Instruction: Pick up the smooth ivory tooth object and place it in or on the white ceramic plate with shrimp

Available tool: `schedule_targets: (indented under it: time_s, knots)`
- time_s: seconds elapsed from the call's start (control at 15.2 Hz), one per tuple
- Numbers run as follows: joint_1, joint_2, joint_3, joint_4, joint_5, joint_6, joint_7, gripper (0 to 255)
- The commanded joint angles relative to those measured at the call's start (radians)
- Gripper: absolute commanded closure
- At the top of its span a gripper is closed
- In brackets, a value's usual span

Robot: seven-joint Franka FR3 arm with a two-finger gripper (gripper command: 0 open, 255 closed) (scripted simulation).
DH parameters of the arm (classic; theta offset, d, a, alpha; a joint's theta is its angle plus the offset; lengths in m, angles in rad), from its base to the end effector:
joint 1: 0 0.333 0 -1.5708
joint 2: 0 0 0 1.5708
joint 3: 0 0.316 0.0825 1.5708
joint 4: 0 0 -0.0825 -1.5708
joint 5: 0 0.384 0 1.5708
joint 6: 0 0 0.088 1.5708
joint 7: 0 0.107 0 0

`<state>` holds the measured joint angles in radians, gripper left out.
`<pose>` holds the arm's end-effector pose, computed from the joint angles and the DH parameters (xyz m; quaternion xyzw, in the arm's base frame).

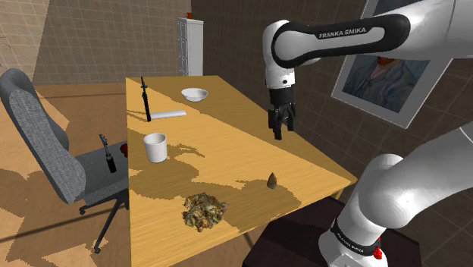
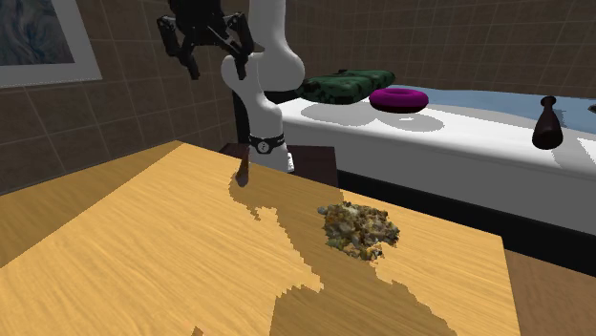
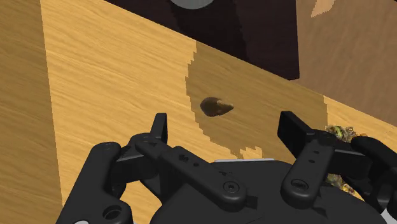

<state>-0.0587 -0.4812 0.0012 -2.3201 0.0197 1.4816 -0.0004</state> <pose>0.3636 -0.0186 0.4981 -0.9836 0.0291 0.1773 0.0147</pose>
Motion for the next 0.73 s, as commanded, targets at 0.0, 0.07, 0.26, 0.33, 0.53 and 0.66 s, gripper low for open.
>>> schedule_targets:
  time_s: [0.0,0.07,0.26,0.33,0.53,0.66]
  knots:
    - [-0.011,0.12,-0.009,0.029,0.021,-0.003,0.025,0]
    - [-0.016,0.176,-0.014,0.044,0.033,-0.006,0.037,0]
    - [-0.029,0.342,-0.029,0.088,0.07,-0.018,0.07,0]
    - [-0.034,0.397,-0.034,0.102,0.084,-0.023,0.08,0]
    - [-0.048,0.556,-0.049,0.144,0.126,-0.039,0.108,0]
    - [-0.055,0.636,-0.055,0.164,0.149,-0.048,0.121,0]
